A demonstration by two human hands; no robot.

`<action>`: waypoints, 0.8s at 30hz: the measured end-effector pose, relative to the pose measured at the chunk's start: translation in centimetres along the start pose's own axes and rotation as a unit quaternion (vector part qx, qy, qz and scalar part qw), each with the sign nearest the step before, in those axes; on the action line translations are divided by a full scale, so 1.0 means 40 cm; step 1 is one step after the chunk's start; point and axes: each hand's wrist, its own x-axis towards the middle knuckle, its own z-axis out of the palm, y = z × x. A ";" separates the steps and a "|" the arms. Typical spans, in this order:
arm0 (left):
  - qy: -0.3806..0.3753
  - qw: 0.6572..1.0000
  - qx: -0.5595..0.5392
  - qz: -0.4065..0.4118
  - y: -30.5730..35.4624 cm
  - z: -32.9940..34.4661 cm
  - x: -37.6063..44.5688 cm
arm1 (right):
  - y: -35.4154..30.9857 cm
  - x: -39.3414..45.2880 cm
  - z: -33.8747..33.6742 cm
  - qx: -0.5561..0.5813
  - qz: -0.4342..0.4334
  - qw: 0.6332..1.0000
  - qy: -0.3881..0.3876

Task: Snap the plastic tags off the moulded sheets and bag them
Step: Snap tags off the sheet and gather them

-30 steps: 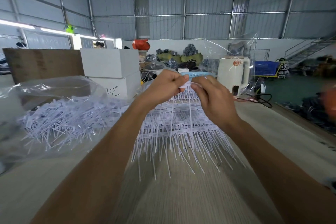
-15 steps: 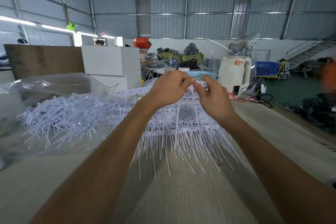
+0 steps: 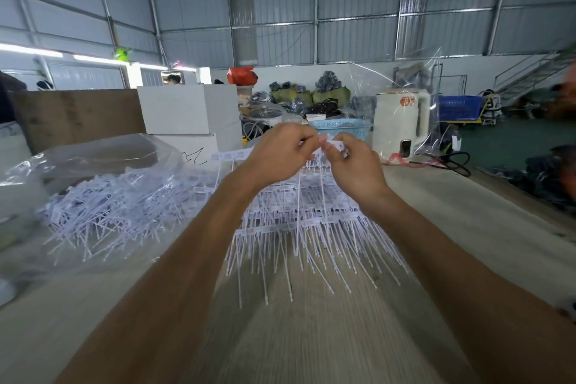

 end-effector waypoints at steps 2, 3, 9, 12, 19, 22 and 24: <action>0.022 0.997 -0.068 0.017 0.020 -0.006 -0.002 | 0.026 0.007 -0.010 0.079 0.093 0.992 0.034; 0.041 0.994 -0.100 0.028 0.030 -0.010 0.000 | 0.048 0.009 -0.027 0.123 0.144 0.980 0.061; 0.041 0.988 -0.145 -0.010 0.027 -0.008 -0.010 | 0.041 0.031 -0.108 0.266 0.108 0.958 0.015; 0.005 0.992 -0.123 -0.031 0.021 -0.013 -0.011 | -0.002 0.022 -0.093 0.303 0.075 0.950 -0.023; -0.063 0.981 -0.166 -0.075 0.010 -0.008 -0.013 | 0.014 0.015 -0.078 0.209 0.004 0.978 -0.006; -0.072 0.982 -0.162 -0.066 0.014 -0.005 -0.014 | 0.009 0.015 -0.080 0.213 -0.005 0.976 -0.043; -0.072 0.983 -0.157 -0.067 0.015 -0.003 -0.016 | 0.010 0.012 -0.082 0.219 -0.009 0.973 -0.070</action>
